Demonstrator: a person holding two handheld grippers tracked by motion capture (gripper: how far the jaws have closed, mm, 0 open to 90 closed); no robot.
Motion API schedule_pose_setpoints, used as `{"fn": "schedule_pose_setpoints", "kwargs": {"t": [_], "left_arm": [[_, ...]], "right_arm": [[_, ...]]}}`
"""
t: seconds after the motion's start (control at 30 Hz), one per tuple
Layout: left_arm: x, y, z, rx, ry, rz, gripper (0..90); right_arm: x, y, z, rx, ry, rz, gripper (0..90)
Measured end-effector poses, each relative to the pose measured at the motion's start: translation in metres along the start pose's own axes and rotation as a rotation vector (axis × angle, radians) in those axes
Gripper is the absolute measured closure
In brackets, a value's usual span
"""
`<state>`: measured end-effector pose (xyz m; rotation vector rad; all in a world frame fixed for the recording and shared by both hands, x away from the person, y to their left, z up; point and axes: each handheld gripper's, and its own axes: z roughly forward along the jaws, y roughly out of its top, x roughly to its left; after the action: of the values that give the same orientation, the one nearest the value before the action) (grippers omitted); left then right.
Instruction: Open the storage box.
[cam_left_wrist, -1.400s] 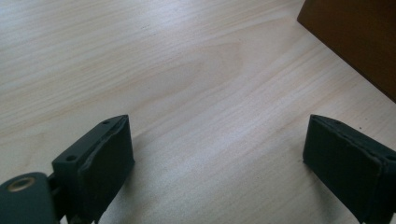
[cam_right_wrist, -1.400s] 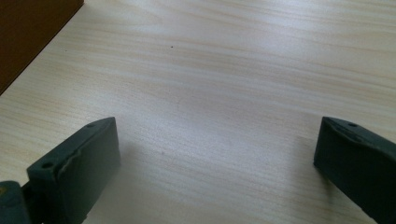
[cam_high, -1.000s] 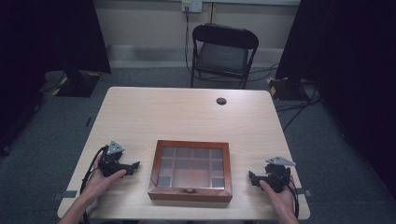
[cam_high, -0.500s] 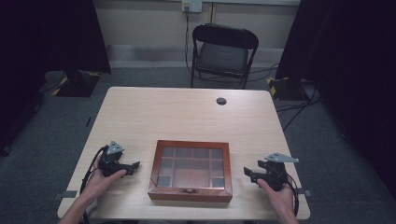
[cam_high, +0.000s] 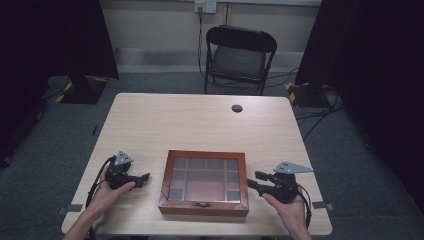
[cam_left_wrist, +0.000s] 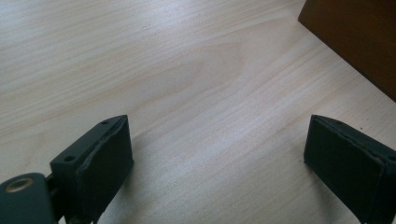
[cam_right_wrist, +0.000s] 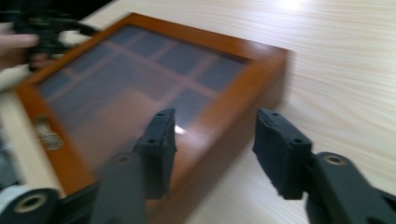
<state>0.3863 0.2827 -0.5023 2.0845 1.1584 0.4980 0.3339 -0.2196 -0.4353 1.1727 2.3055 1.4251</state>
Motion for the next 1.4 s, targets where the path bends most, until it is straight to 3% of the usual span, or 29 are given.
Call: {"fn": "schedule_pose_setpoints", "kwargs": {"t": [0.2, 0.33, 0.4, 0.47, 0.77, 0.93, 1.3, 1.4], "left_arm": [[0.0, 0.0, 0.0, 0.002, 0.0, 0.002, 7.2], [0.0, 0.0, 0.0, 0.002, -0.001, 0.003, 7.2], [0.0, 0.0, 0.0, 0.002, -0.001, 0.002, 7.2], [0.0, 0.0, 0.0, 0.002, -0.001, 0.002, 7.2], [0.0, 0.0, 0.0, 0.001, -0.001, 0.001, 7.2], [0.0, 0.0, 0.0, 0.0, -0.001, 0.001, 7.2], [0.0, 0.0, 0.0, 0.002, -0.002, 0.003, 7.2], [0.0, 0.0, 0.0, 0.002, -0.003, 0.003, 7.2]], "right_arm": [[0.016, 0.019, 0.015, 0.022, 0.08, -0.064, 56.0], [0.038, 0.041, 0.029, 0.043, 0.15, -0.123, 58.1], [0.041, 0.044, 0.032, 0.045, 0.162, -0.13, 58.3], [0.051, 0.049, 0.04, 0.048, 0.208, -0.148, 61.5], [0.067, 0.042, 0.055, 0.091, 0.28, -0.16, 67.0], [0.073, 0.032, 0.063, 0.15, 0.334, -0.178, 70.9], [0.085, 0.022, 0.075, 0.227, 0.36, -0.2, 76.5], [0.086, 0.021, 0.077, 0.223, 0.37, -0.2, 77.1]]}}
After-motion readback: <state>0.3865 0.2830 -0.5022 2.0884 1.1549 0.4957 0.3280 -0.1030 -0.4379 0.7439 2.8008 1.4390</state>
